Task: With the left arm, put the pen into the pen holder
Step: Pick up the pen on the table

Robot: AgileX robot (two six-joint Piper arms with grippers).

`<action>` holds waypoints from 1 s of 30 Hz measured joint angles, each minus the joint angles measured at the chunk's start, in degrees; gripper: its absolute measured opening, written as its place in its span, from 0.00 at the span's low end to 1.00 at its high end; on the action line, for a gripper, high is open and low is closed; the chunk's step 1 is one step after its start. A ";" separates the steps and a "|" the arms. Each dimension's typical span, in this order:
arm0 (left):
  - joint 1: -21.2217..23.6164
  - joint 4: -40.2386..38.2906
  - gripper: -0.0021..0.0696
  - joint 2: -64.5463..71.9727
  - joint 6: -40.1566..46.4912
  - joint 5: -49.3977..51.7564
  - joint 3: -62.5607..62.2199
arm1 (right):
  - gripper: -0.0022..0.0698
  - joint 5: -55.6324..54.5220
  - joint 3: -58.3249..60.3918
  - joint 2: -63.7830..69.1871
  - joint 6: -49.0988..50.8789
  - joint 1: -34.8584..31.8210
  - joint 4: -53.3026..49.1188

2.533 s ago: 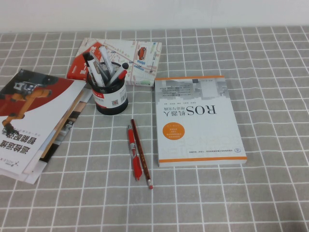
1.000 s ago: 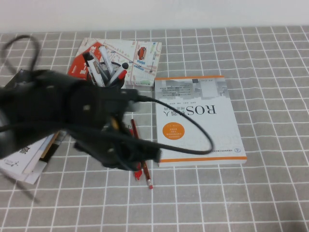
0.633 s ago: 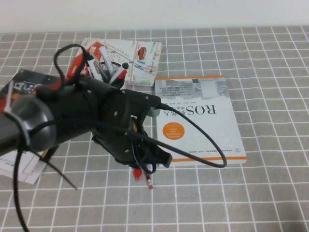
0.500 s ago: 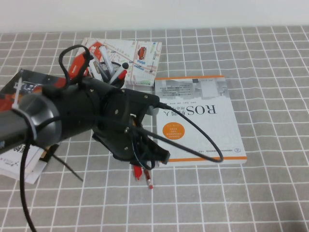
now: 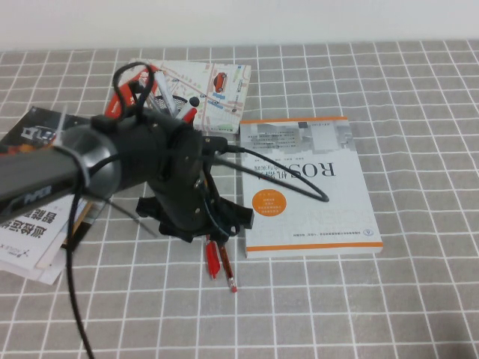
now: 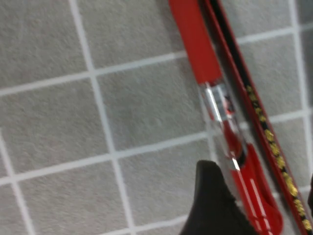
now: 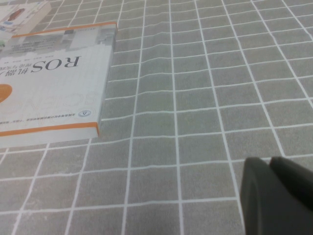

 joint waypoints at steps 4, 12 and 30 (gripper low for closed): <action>0.00 2.03 0.50 1.85 -1.07 2.79 -2.84 | 0.01 0.00 0.00 0.00 0.00 0.00 0.00; 0.72 3.09 0.48 3.85 -1.45 3.08 -3.97 | 0.01 0.00 0.00 0.00 0.00 0.00 0.00; 1.79 3.51 0.47 6.45 -1.68 2.00 -4.12 | 0.01 0.00 0.00 0.00 0.00 0.00 0.00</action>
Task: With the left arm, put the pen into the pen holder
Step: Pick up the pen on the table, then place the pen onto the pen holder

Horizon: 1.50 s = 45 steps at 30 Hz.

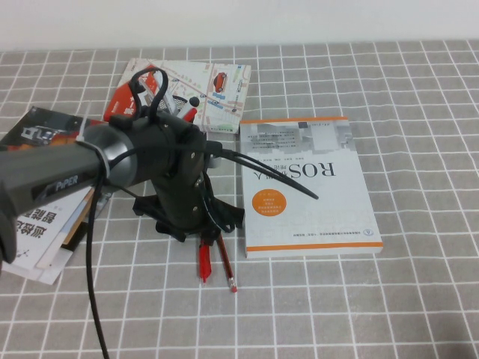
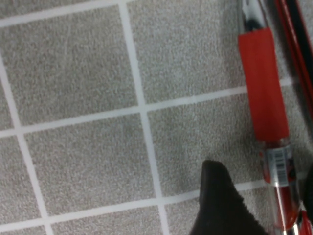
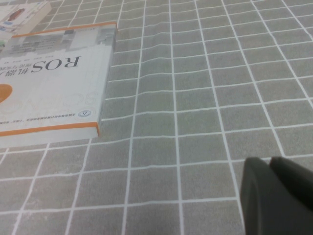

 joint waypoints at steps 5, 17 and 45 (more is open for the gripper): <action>0.00 0.00 0.45 0.07 0.12 0.34 -0.27 | 0.01 0.00 0.00 0.00 0.00 0.00 0.00; 0.00 0.06 0.13 0.07 3.40 1.51 -0.40 | 0.01 0.00 0.00 0.00 0.00 0.00 0.00; 0.00 7.17 0.13 -30.30 2.10 -33.66 29.04 | 0.01 0.00 0.00 0.00 0.00 0.00 0.00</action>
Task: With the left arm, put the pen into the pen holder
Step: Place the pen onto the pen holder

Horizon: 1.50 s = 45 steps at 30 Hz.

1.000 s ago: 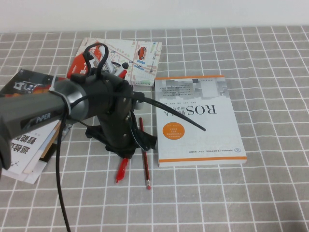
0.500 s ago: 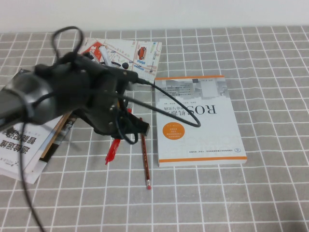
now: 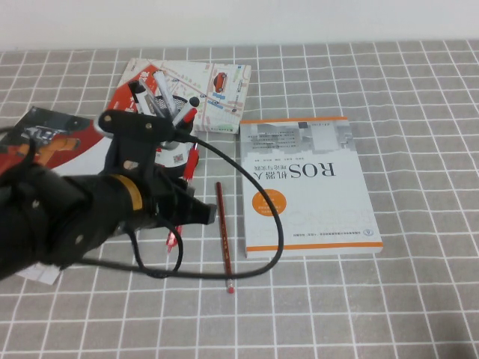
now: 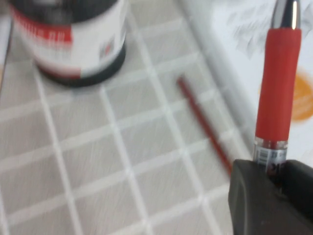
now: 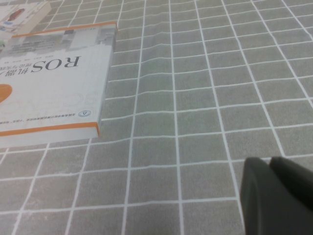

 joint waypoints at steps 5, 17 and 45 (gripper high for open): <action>2.17 1.80 0.13 -1.41 -0.92 -16.48 3.44 | 0.01 0.00 0.00 0.00 0.00 0.00 0.00; 15.64 1.61 0.13 3.05 -1.04 -48.38 4.10 | 0.01 0.00 0.00 0.00 0.00 0.00 0.00; 18.18 1.52 0.13 22.97 -1.25 -55.81 -5.35 | 0.01 0.00 0.00 0.00 0.00 0.00 0.00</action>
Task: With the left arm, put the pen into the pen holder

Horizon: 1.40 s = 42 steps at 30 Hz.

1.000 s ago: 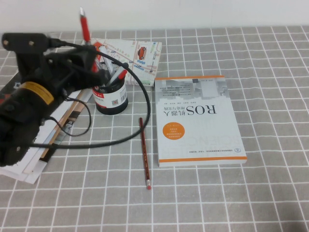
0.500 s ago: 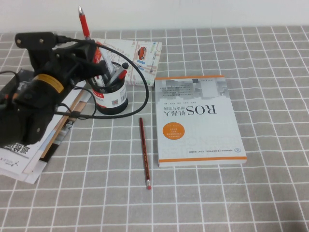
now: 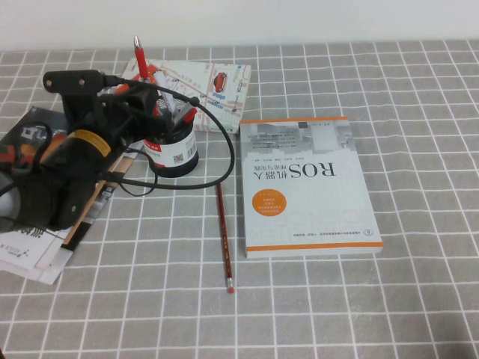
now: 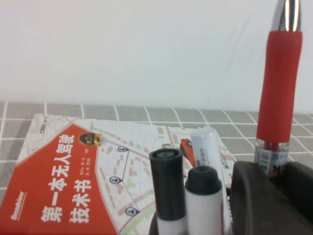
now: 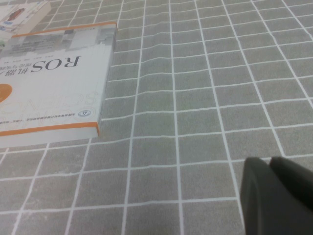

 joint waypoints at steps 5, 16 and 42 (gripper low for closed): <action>0.00 0.00 0.14 0.00 0.00 -0.08 0.00 | 0.01 0.00 0.00 0.00 0.00 0.00 0.00; 0.00 -1.73 0.51 0.00 0.00 0.02 0.00 | 0.01 0.00 0.00 0.00 0.00 0.00 0.00; -4.97 3.43 0.03 -52.55 -2.27 35.50 13.89 | 0.01 0.00 0.00 0.00 0.00 0.00 0.00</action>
